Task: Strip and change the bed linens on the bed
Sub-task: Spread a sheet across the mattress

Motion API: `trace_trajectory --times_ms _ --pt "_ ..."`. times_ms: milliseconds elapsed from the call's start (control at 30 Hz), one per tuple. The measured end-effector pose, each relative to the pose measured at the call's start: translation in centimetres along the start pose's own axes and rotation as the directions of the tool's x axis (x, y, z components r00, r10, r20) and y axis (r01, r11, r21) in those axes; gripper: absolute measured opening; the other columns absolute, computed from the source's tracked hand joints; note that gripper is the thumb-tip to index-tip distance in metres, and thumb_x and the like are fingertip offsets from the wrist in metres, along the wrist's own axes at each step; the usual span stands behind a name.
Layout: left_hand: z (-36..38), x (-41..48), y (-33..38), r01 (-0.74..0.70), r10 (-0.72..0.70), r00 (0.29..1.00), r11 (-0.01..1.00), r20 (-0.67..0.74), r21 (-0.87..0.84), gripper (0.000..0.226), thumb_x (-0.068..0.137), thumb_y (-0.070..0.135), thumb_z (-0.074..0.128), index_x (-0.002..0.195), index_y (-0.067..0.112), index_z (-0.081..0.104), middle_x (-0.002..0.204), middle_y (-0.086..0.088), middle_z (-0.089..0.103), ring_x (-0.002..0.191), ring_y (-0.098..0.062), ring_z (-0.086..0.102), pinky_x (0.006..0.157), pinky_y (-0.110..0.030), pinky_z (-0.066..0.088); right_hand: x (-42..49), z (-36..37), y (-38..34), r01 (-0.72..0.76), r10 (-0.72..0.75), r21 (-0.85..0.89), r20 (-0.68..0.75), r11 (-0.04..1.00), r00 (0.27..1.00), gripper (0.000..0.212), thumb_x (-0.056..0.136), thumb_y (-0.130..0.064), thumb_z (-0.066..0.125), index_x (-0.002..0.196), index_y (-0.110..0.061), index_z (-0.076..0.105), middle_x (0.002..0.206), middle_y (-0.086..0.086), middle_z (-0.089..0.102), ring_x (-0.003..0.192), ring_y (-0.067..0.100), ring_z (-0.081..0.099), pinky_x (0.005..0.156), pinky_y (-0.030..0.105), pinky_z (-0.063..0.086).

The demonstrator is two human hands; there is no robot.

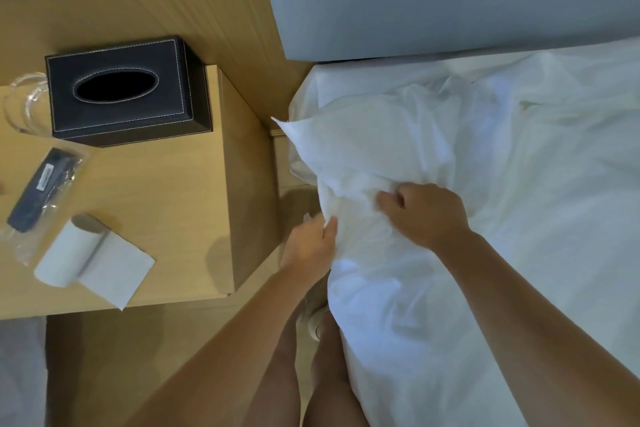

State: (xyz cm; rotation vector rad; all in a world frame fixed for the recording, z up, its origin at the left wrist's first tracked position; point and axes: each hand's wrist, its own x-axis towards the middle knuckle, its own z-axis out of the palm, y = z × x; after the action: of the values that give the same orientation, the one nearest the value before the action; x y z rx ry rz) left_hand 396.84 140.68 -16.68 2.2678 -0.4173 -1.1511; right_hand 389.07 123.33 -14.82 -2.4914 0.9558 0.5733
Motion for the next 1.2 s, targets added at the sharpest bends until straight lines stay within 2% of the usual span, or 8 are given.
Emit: trace_trajectory --times_ms 167,233,367,467,633,867,1033,1200 --pt "-2.1 -1.0 -0.5 0.116 -0.128 0.981 0.989 -0.145 -0.092 0.017 0.096 0.023 0.045 0.091 0.013 0.058 0.077 0.003 0.047 0.071 -0.023 0.046 0.059 -0.028 0.033 0.9 0.7 -0.6 0.045 -0.043 0.055 -0.040 0.997 0.998 0.040 0.090 -0.050 0.041 0.060 -0.024 0.037 0.054 -0.009 0.044 0.049 0.005 0.036 0.048 0.025 0.023" --pt "-4.3 -0.4 0.8 0.021 -0.017 0.954 1.000 -0.299 0.012 0.033 0.094 0.023 0.052 0.125 0.014 0.054 0.099 0.003 0.049 0.085 -0.017 0.050 0.072 -0.024 0.037 1.2 0.6 -0.8 0.042 -0.041 0.052 -0.020 0.998 0.999 0.039 0.090 -0.051 0.040 0.062 -0.024 0.038 0.054 -0.010 0.042 0.048 0.004 0.033 0.048 0.025 0.021" --pt "-9.4 2.9 6.2 -0.304 0.360 0.785 0.933 -0.504 0.192 0.040 0.089 0.023 0.054 0.127 0.010 0.054 0.117 -0.008 0.052 0.107 -0.019 0.049 0.087 -0.021 0.038 1.3 0.9 -0.7 0.056 -0.055 0.063 -0.012 0.996 0.998 0.036 0.091 -0.049 0.040 0.066 -0.023 0.041 0.054 -0.008 0.045 0.052 0.016 0.042 0.048 0.024 0.022" --pt "-11.1 8.1 10.1 -0.390 0.485 0.824 0.860 -0.293 0.329 0.040 0.092 0.025 0.055 0.128 0.008 0.055 0.124 -0.013 0.053 0.116 -0.024 0.049 0.094 -0.022 0.036 0.6 1.0 -0.6 0.020 -0.017 0.100 -0.031 0.995 0.999 0.037 0.091 -0.048 0.042 0.062 -0.026 0.034 0.052 -0.007 0.044 0.053 0.018 0.042 0.049 0.026 0.023" --pt "-8.6 14.4 13.6 -0.289 0.198 0.951 0.841 0.238 0.458 0.036 0.100 0.035 0.041 0.117 0.009 0.059 0.118 -0.008 0.060 0.110 -0.026 0.055 0.084 -0.029 0.039 -0.1 0.9 -1.2 -0.039 0.055 0.193 -0.079 0.981 0.995 0.039 0.088 -0.049 0.044 0.060 -0.026 0.028 0.048 -0.008 0.039 0.050 0.017 0.040 0.050 0.026 0.024" --pt "-5.7 14.9 14.1 -0.436 0.215 0.894 0.621 0.393 0.651 0.060 0.089 0.067 0.035 0.105 0.012 0.052 0.093 -0.003 0.058 0.086 -0.023 0.054 0.071 -0.032 0.037 1.0 1.5 -2.2 -0.113 0.121 0.305 -0.008 0.946 0.993 0.041 0.084 -0.055 0.042 0.057 -0.026 0.034 0.050 -0.009 0.042 0.050 0.011 0.040 0.048 0.023 0.025" --pt "-10.7 14.0 12.7 -0.202 0.100 0.879 0.964 0.467 0.173 0.051 0.069 0.067 0.065 0.084 0.018 0.065 0.076 0.007 0.066 0.067 -0.008 0.062 0.058 -0.020 0.044 -0.3 -0.6 -3.5 0.009 0.049 0.445 -0.119 0.895 0.992 0.043 0.080 -0.059 0.036 0.052 -0.027 0.027 0.043 -0.010 0.033 0.043 0.003 0.032 0.047 0.022 0.026" --pt "-12.6 14.3 8.8 -0.069 -0.062 0.923 0.944 0.379 0.322 0.038 0.080 0.050 0.068 0.089 0.013 0.066 0.077 -0.006 0.065 0.068 -0.019 0.058 0.057 -0.025 0.041 -0.5 -1.8 -6.5 0.114 -0.056 0.409 -0.152 0.905 0.987 0.035 0.087 -0.034 0.059 0.065 -0.016 0.040 0.060 -0.005 0.044 0.060 0.024 0.051 0.057 0.027 0.031"
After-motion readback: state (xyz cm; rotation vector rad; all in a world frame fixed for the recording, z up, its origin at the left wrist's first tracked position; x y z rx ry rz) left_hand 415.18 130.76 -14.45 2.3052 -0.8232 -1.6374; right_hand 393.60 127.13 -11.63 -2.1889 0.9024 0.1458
